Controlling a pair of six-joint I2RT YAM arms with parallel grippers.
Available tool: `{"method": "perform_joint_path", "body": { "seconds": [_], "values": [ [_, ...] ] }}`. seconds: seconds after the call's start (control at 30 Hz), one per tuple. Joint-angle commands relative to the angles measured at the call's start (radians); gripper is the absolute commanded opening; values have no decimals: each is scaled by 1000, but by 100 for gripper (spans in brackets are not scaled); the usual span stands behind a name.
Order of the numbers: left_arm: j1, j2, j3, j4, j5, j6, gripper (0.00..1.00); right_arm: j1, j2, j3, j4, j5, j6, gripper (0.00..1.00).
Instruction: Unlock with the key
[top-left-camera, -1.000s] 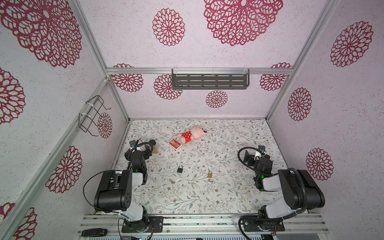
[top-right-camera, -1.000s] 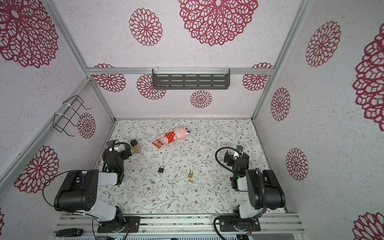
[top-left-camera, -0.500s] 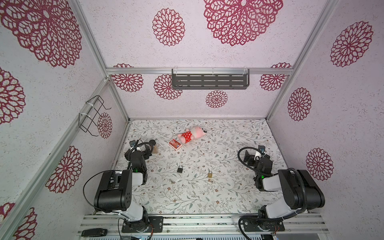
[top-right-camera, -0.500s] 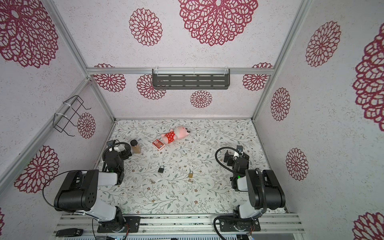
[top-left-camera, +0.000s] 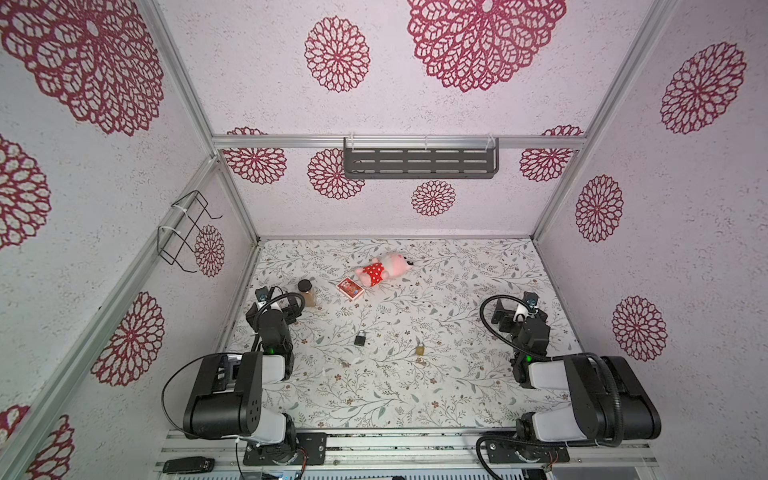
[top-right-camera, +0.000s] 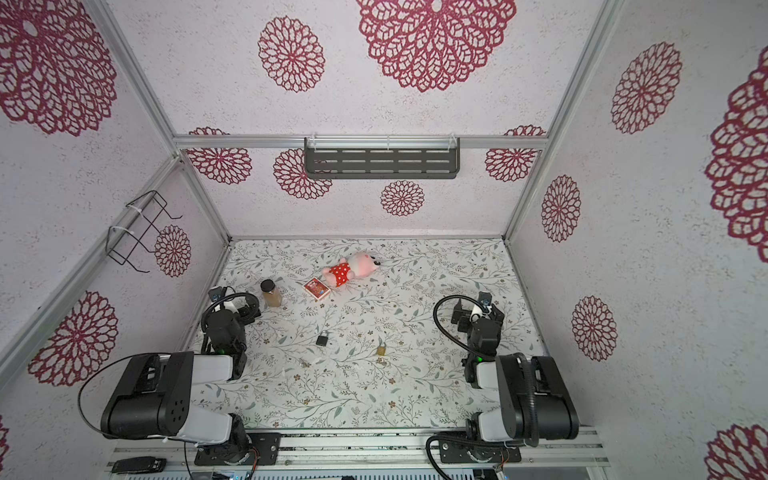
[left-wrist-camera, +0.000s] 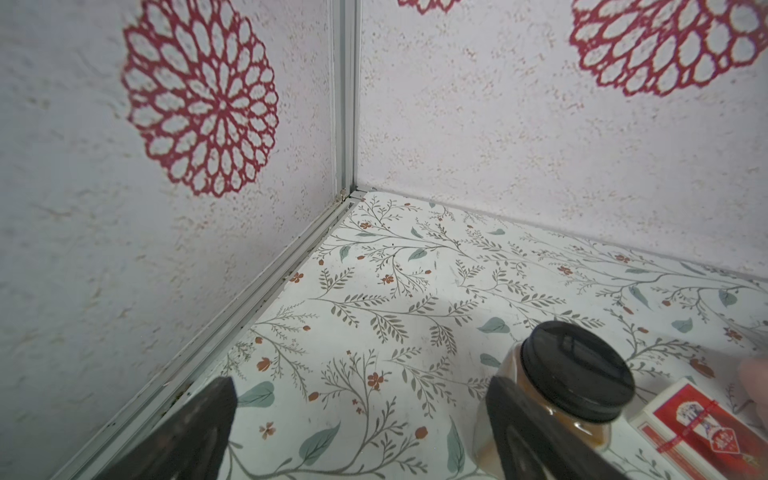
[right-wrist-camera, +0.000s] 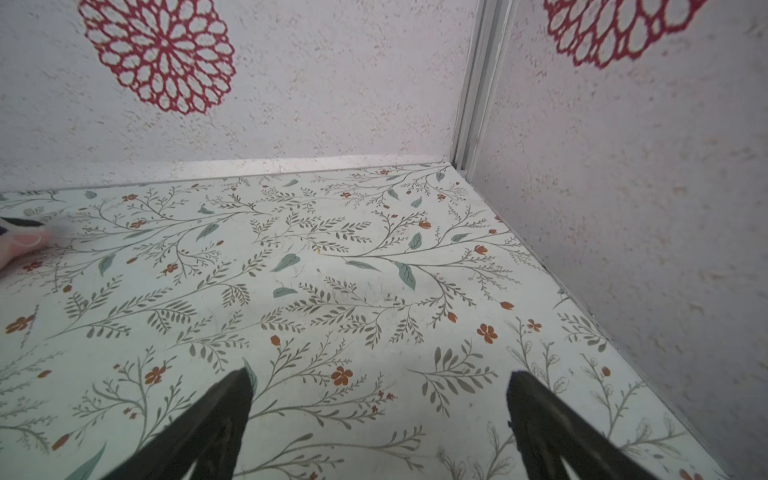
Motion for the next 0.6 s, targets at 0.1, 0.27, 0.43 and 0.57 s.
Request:
{"method": "perform_joint_path", "body": {
  "seconds": [0.1,0.27,0.43,0.57],
  "values": [
    [1,-182,9,-162,-4,-35,98,-3,-158,79,-262,-14,63,99],
    [4,-374,68,-455,21,-201,97,-7,-261,195,-578,-39,138,99],
    [14,-507,182,-779,32,-375,97,-18,-353,294,-852,-76,257,99],
    [23,-583,195,-885,44,-509,98,-35,-429,267,-882,-174,374,99]
  ]
}}
